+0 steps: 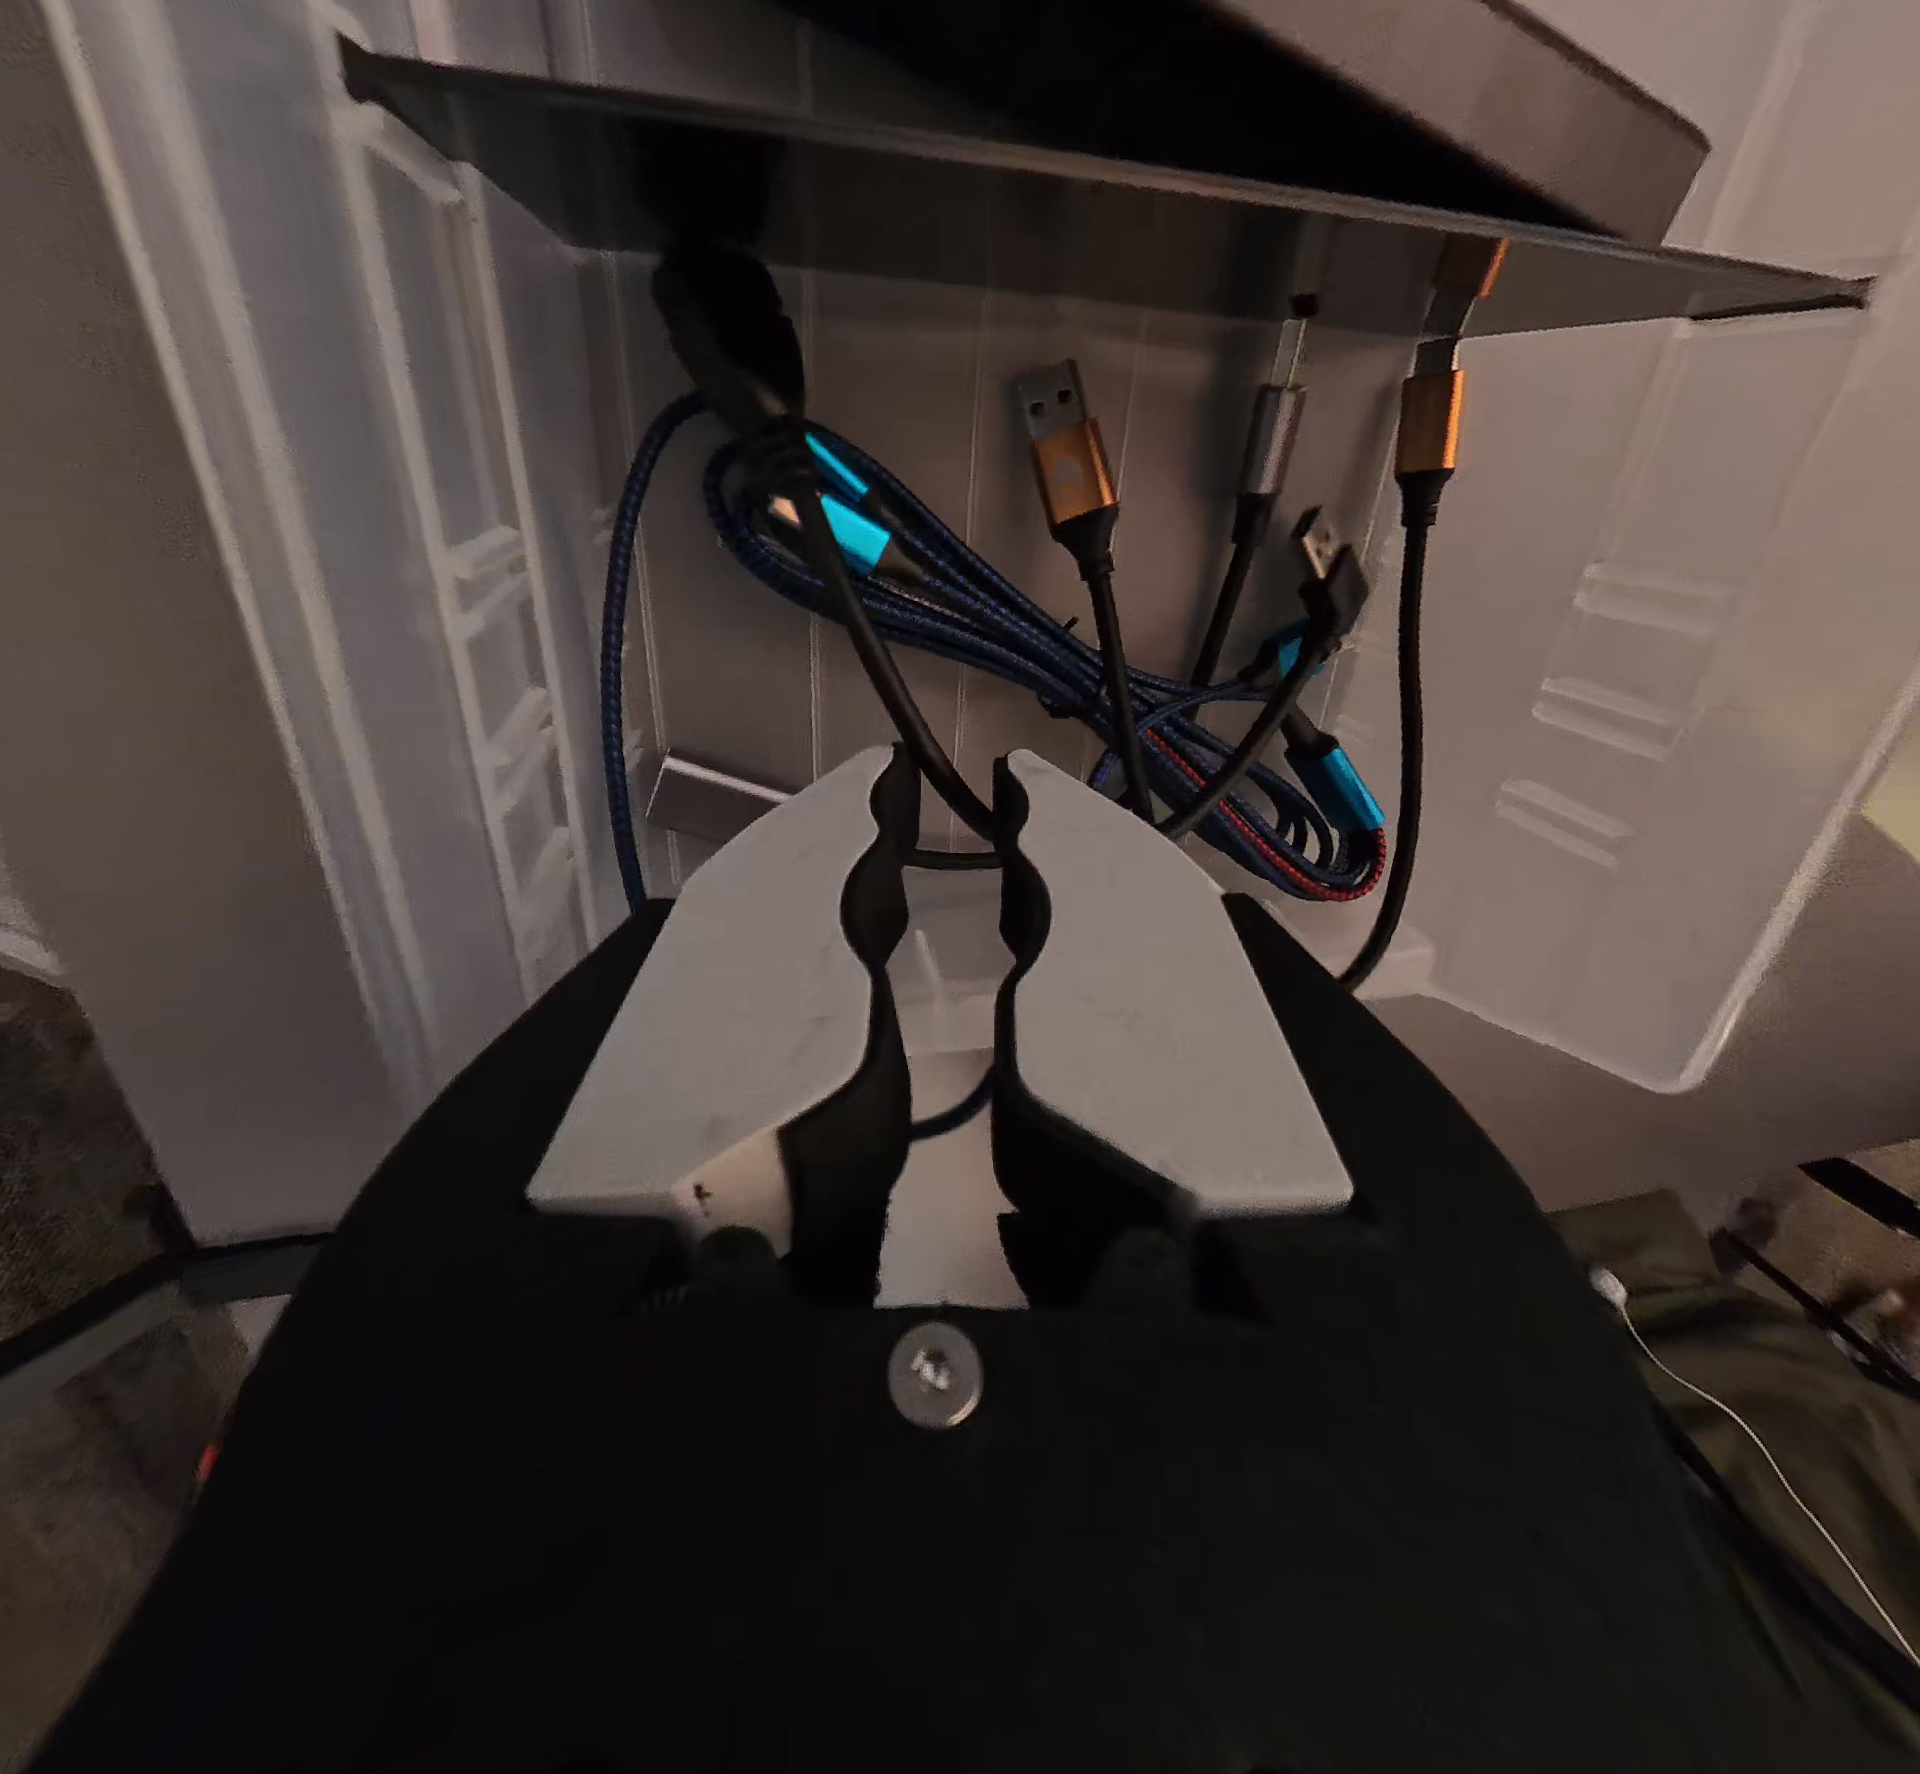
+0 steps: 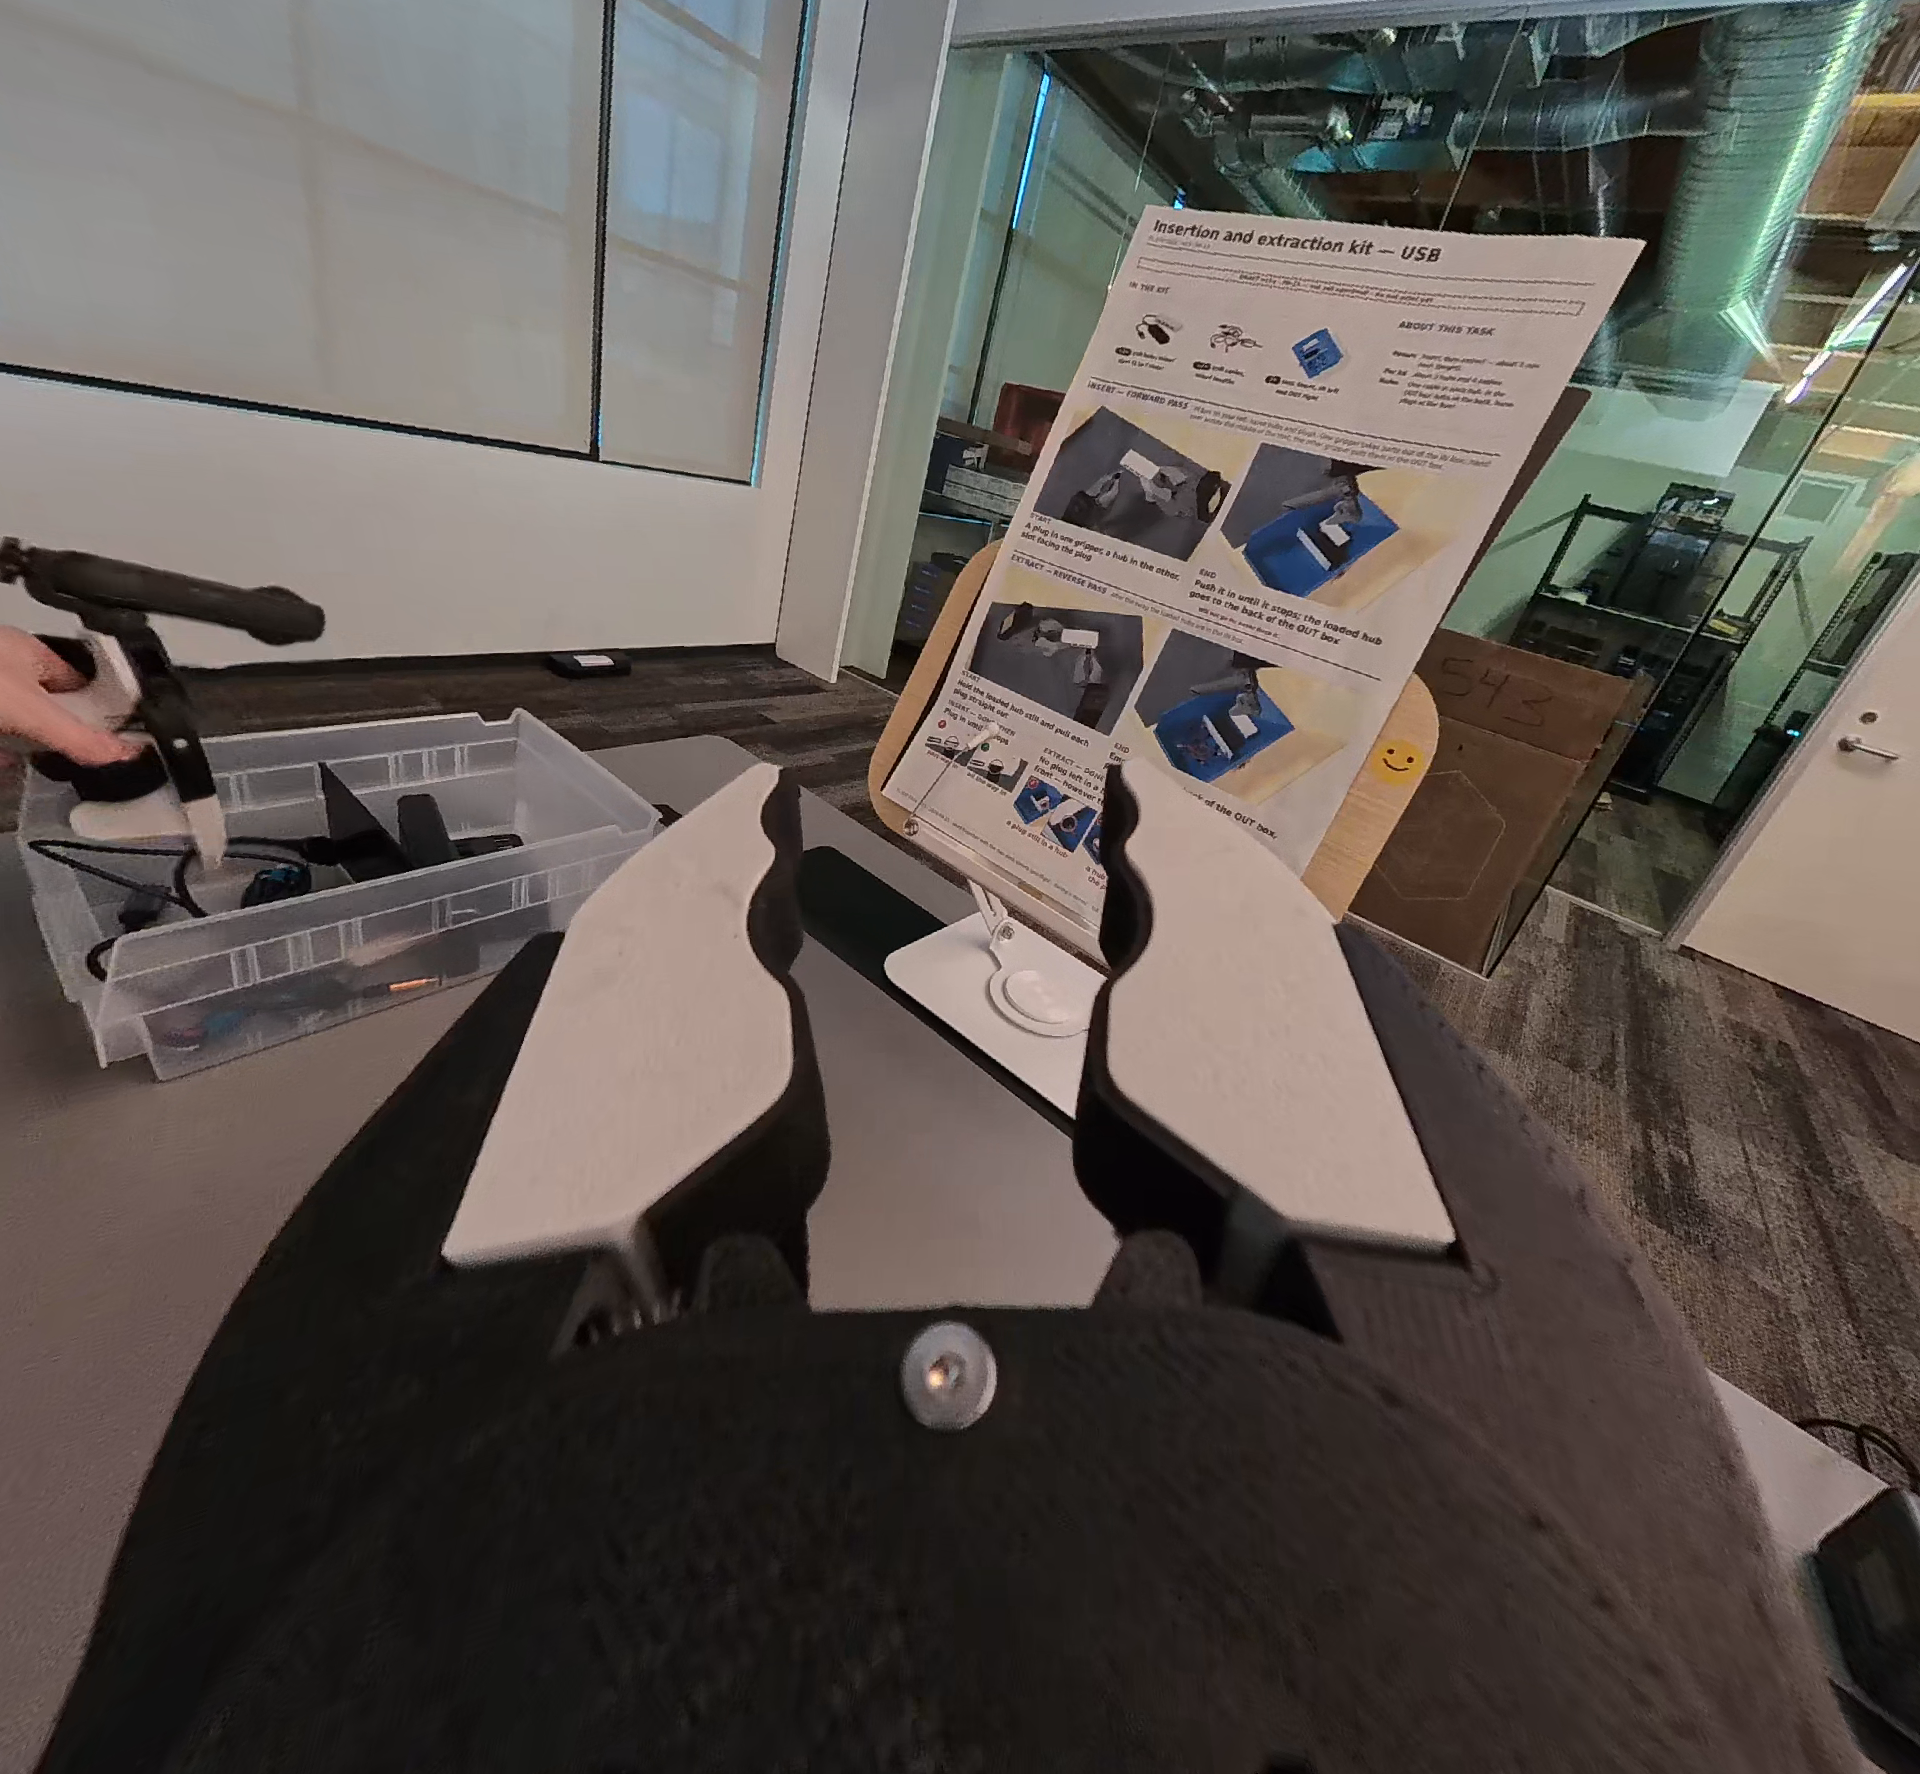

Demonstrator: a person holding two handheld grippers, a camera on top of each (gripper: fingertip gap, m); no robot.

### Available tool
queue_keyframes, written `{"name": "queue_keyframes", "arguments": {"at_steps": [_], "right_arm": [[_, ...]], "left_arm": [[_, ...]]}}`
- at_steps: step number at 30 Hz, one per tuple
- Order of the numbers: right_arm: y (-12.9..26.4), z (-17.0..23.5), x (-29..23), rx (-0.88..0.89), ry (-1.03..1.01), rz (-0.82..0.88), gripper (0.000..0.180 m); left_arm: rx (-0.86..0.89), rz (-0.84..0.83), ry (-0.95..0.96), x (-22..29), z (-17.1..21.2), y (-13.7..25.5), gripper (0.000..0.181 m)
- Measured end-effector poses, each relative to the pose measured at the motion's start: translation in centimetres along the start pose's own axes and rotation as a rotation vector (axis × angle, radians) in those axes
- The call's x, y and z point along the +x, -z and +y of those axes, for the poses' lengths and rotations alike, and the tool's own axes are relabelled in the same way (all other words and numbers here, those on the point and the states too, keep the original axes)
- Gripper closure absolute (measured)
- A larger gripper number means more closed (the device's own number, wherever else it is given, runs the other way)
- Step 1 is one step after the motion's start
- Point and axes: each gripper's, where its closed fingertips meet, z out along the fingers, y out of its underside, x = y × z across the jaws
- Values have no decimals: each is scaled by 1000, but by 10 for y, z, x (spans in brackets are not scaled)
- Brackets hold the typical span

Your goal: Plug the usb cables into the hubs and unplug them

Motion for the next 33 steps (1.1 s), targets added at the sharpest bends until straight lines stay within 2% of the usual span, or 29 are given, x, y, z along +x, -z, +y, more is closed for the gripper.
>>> {"name": "queue_keyframes", "arguments": {"at_steps": [5,12,16,20,23,26,29,33], "right_arm": [[-1,2,1,-6,-1,0,124],[-3,5,3,-16,-1,2,124],[-1,5,5,-18,2,9,124],[1,2,6,-12,10,19,124],[3,1,7,-13,18,27,124],[8,-1,10,-19,49,54,124],[15,-5,13,-29,96,90,124],[25,-11,16,-30,140,125,124]], "left_arm": [[129,-55,-50,10,-5,33,173],[466,-96,-209,50,-19,105,178],[657,-4,-400,110,-21,144,178],[762,181,-701,204,-8,164,177],[753,312,-919,282,8,156,177],[682,440,-1071,354,18,122,177],[550,570,-1109,408,22,71,177],[385,757,-1062,447,26,10,177]]}}
